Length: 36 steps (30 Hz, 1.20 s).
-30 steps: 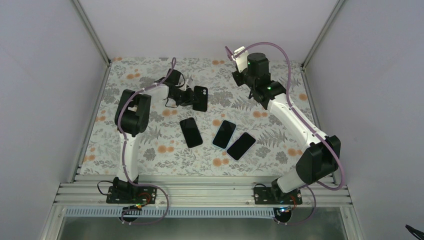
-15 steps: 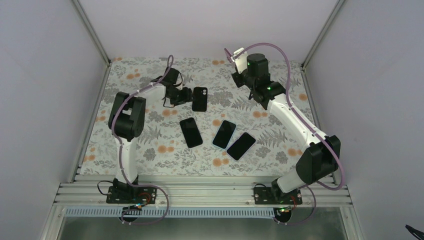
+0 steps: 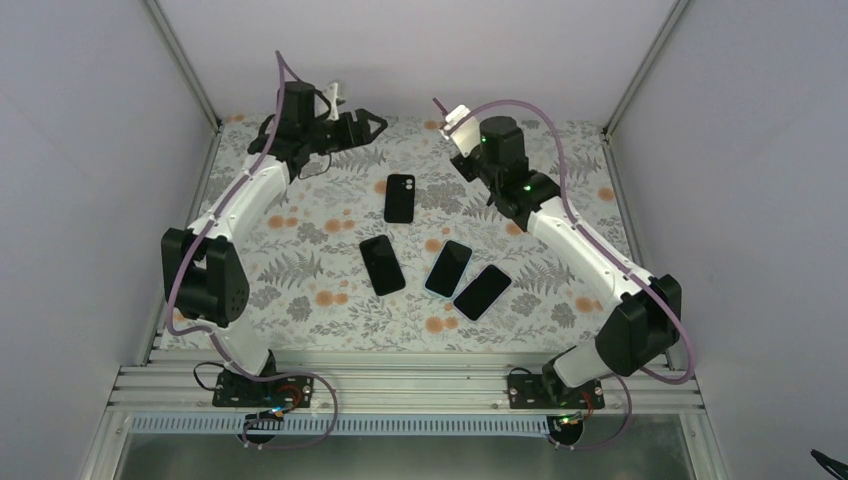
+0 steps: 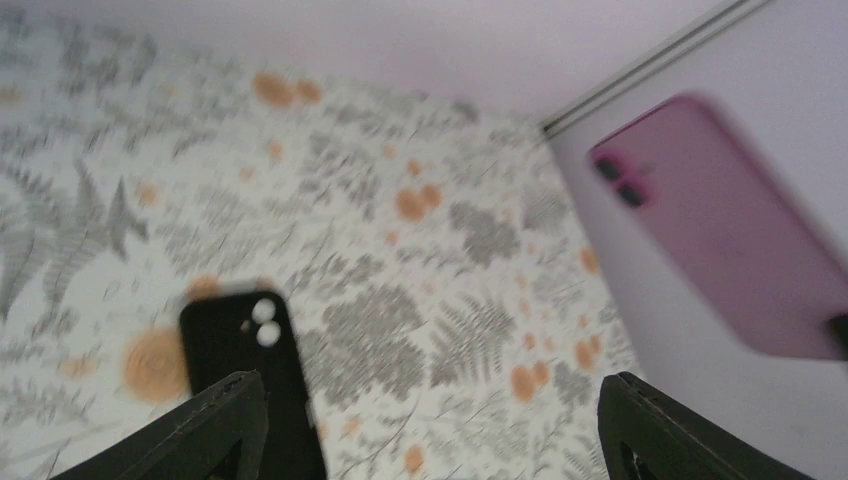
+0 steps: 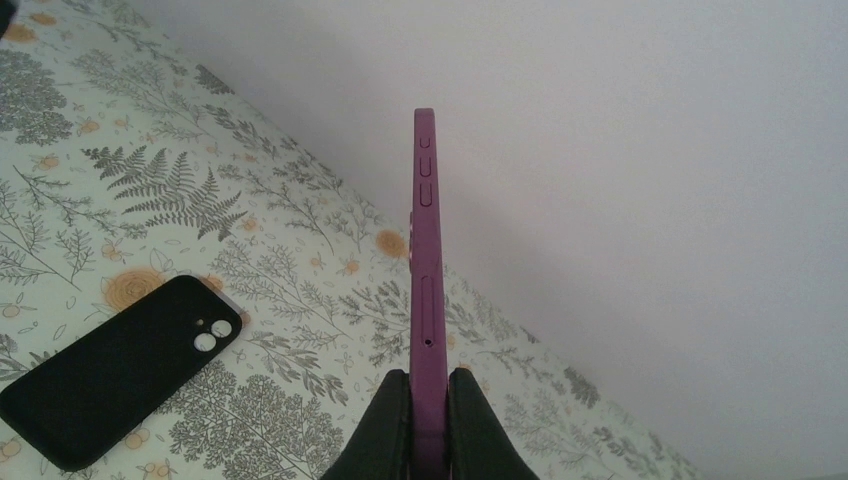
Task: Take the phone out of the phone case
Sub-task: Place the phone at the center of the board.
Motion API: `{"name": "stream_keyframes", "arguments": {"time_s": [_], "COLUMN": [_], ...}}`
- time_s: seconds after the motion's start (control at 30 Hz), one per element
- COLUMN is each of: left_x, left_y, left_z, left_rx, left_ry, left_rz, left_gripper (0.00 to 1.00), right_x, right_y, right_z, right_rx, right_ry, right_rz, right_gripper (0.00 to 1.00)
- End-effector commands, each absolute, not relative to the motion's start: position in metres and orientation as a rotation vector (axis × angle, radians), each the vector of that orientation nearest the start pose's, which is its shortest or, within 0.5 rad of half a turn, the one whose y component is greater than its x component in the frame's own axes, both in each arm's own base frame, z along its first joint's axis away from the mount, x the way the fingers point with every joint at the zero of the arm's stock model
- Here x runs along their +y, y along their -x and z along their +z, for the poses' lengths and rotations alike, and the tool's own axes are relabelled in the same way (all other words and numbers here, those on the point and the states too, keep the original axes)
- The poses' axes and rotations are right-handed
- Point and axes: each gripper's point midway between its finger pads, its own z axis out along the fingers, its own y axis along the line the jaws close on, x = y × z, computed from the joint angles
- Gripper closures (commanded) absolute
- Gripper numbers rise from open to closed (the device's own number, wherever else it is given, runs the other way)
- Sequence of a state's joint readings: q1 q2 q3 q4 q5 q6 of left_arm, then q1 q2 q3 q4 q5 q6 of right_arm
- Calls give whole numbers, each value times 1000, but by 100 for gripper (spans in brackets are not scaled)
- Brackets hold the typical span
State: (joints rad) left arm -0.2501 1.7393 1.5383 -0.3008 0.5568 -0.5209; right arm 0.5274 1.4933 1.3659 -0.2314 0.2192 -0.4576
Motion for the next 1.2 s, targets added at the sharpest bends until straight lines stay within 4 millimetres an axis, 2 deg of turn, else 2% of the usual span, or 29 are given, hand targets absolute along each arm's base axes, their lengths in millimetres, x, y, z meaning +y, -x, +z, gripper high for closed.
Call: {"name": "stream_keyframes", "arguments": {"time_s": [0.0,0.2,0.3,0.5,0.8,1.03,1.17], "left_x": [-230,-240,-243,-247,-250,-254,-256], "left_y": [-461,-448,-442,-438,-435,-432,-430], "left_z": [328,352,353,346,338,328,324], "left_rx": [2050,1996,1992,1997,2009,2026,2027], "left_ry": [-136,-141,-128,-97,-86,-76,-70], "left_rz": [-1208,-1372,-1435,-1513,-1575,-1597,-1622], "left_gripper": [17,15,13,9,8,15,19], "right_x": [212,223,231,250,273,282,285], "right_y": [-422,-415,-411,-400,-385,-372,-369], "right_z": [367,372,374,370,359,344,339], "right_rx": [1568,1505,1481,1402,1316,1207,1193], "right_ry": [751,766,776,821,882,941,955], "right_rz": [-301,-391,-423,-537,-638,-762,-774], "right_gripper": [96,96,96,96,96,96,96]}}
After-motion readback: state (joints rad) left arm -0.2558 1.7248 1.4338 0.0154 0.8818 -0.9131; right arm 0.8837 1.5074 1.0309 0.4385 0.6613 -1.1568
